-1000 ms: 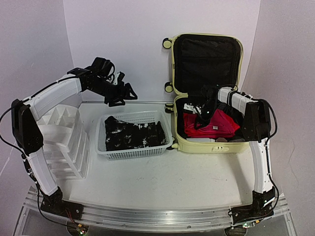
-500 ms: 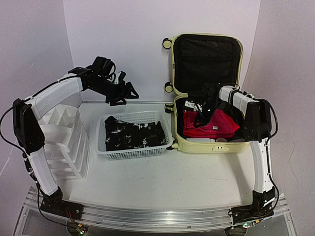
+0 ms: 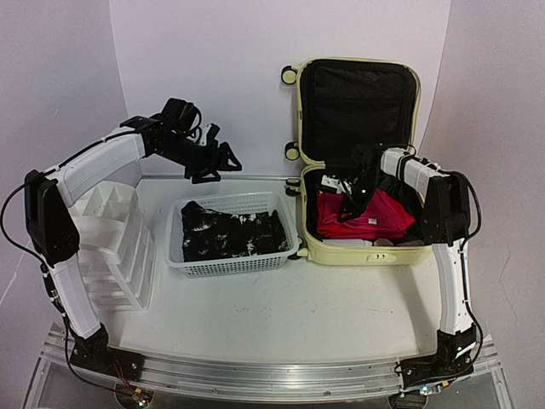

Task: Open, take out, and arrange the luggage

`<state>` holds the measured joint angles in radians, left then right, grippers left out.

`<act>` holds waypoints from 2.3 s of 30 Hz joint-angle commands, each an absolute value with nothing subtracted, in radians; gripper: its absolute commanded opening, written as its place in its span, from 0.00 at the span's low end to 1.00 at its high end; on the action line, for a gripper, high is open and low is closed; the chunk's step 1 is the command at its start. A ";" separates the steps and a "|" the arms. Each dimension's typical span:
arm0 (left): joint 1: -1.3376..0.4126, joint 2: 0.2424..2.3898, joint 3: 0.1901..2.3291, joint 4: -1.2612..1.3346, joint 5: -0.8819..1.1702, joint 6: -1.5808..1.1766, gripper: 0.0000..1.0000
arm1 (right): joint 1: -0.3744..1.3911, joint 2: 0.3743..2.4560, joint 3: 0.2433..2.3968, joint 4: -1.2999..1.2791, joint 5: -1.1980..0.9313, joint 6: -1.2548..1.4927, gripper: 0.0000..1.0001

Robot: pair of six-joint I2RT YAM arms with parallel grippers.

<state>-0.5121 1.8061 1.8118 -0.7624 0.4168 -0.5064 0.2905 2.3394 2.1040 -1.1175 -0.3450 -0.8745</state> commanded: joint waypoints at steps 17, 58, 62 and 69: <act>-0.444 1.871 1.963 -0.793 0.521 -0.776 0.70 | 0.316 2.323 2.115 -1.095 -0.366 -0.832 0.14; -0.816 2.454 2.338 -0.309 0.448 -1.934 0.78 | 0.271 2.014 1.761 -0.849 -0.640 -0.694 0.00; -0.839 2.511 2.383 -0.311 0.445 -1.933 0.78 | 0.272 1.998 1.734 -0.829 -0.640 -0.691 0.00; -0.865 2.601 2.459 -0.311 0.415 -1.930 0.78 | 0.271 1.960 1.692 -0.794 -0.669 -0.679 0.00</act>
<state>-0.8558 2.5435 2.3615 -0.3359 0.4431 -1.9190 0.2642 2.0487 1.7088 -0.8310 -0.5934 -0.6907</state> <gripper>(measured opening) 0.785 0.030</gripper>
